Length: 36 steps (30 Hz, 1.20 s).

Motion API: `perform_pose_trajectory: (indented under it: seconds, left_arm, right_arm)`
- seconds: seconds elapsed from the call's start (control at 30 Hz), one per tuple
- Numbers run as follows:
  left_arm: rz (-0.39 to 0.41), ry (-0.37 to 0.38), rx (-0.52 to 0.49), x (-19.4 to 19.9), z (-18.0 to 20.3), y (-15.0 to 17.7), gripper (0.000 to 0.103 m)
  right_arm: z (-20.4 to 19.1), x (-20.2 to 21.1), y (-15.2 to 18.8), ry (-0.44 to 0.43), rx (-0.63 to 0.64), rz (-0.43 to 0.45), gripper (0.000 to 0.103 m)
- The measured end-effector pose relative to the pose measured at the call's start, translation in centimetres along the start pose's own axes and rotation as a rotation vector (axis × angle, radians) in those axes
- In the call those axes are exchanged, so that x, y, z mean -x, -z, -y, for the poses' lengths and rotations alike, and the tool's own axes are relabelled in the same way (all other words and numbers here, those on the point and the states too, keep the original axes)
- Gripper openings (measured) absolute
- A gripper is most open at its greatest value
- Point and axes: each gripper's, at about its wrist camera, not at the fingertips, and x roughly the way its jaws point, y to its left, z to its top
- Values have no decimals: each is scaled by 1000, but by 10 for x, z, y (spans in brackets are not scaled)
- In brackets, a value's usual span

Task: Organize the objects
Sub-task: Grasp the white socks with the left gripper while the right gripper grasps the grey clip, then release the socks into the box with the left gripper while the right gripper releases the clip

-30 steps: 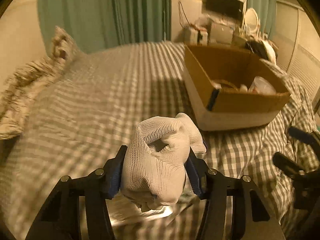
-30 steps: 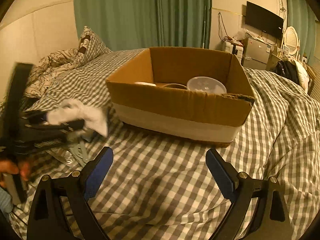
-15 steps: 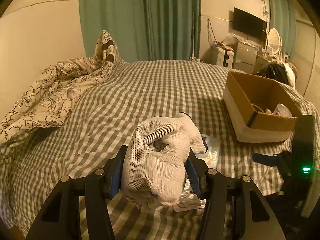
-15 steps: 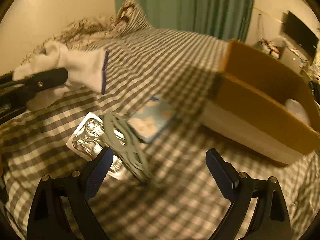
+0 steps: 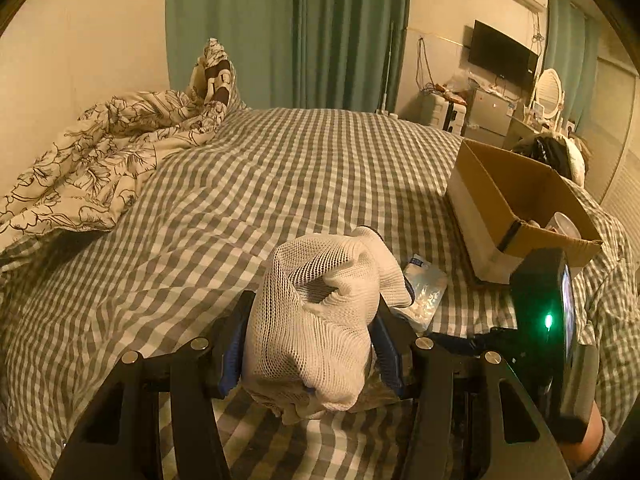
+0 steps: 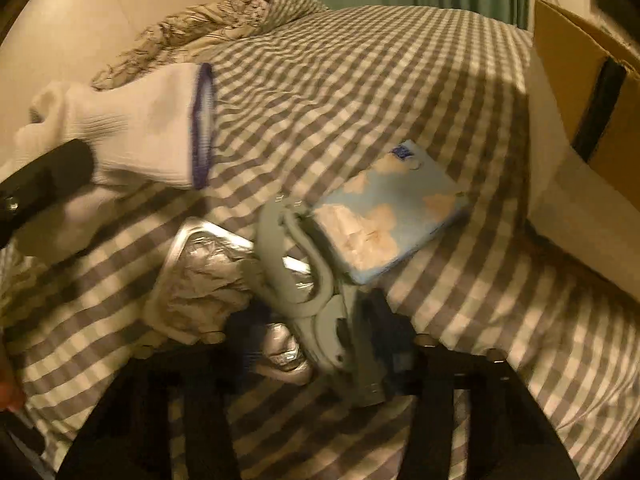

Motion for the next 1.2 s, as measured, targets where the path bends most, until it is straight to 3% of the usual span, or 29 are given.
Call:
perform_pose_trajectory:
  seconds: [0.1, 0.2, 0.33, 0.47, 0.77, 0.97, 1.2]
  left_arm:
    - [26, -25, -23, 12, 10, -2, 57]
    - [48, -30, -46, 26, 23, -2, 57]
    - [53, -26, -70, 42, 44, 0, 57]
    - [96, -21, -110, 62, 72, -6, 57]
    - [199, 126, -226, 98, 161, -61, 57]
    - [206, 175, -276, 74, 213, -109, 57]
    - [132, 189, -242, -1, 235, -141, 57]
  right_arm:
    - [-14, 17, 8, 94, 99, -2, 25]
    - [-11, 45, 23, 108, 101, 30, 17]
    - [3, 95, 38, 105, 50, 113, 15]
    - [18, 158, 49, 160, 40, 211, 15]
    - [61, 293, 35, 262, 14, 415, 15]
    - [108, 335, -5, 295, -17, 499, 15]
    - [156, 306, -62, 274, -30, 506, 15]
